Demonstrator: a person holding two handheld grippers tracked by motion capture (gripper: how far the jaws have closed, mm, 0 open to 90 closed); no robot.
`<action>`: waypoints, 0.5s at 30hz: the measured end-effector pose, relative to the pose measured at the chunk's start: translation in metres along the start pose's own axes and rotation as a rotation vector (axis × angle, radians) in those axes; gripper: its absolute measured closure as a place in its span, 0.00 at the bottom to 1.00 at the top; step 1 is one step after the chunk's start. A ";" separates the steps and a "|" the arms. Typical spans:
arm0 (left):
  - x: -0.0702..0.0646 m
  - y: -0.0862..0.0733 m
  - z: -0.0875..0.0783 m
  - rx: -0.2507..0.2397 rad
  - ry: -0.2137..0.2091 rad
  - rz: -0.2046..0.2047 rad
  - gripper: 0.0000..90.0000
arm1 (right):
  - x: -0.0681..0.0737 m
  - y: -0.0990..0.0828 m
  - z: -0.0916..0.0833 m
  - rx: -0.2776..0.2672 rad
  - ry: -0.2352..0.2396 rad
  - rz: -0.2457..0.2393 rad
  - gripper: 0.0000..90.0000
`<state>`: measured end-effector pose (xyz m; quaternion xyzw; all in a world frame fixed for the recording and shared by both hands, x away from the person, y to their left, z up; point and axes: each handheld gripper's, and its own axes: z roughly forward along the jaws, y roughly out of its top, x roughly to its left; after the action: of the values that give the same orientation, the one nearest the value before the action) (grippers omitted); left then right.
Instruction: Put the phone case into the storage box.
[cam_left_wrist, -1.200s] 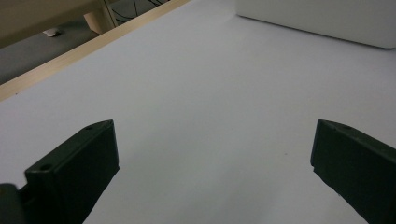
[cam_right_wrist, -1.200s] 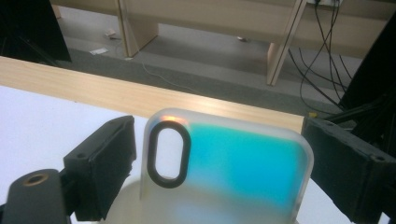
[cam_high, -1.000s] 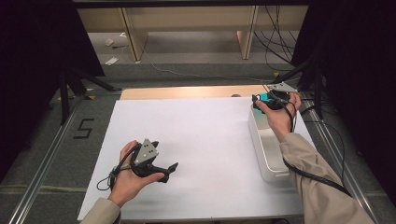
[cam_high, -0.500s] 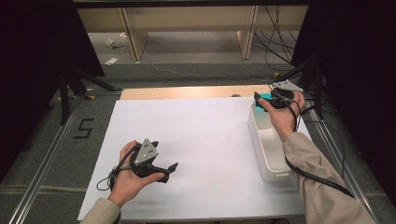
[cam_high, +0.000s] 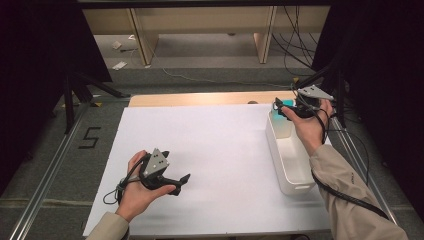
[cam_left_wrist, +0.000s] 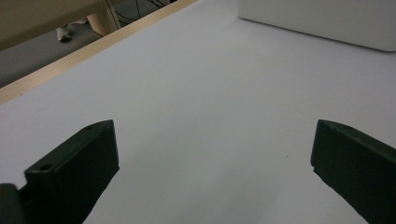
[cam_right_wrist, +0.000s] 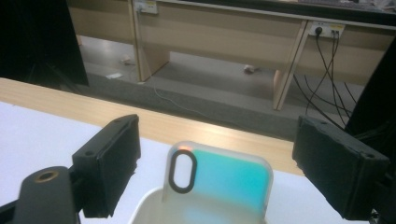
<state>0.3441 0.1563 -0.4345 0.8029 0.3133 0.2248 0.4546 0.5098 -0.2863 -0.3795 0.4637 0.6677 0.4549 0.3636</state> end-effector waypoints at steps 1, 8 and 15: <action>0.000 0.000 0.000 0.000 0.000 0.000 0.00 | 0.001 0.000 -0.002 0.001 0.013 -0.003 0.21; 0.000 0.000 0.000 -0.001 0.000 -0.002 0.00 | 0.011 -0.001 -0.016 0.005 0.093 -0.036 0.25; 0.001 0.000 0.000 -0.002 0.002 -0.003 0.00 | 0.026 -0.005 -0.030 0.016 0.192 -0.046 0.29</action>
<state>0.3444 0.1571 -0.4343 0.8017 0.3146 0.2254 0.4554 0.4728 -0.2703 -0.3761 0.4052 0.7137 0.4835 0.3045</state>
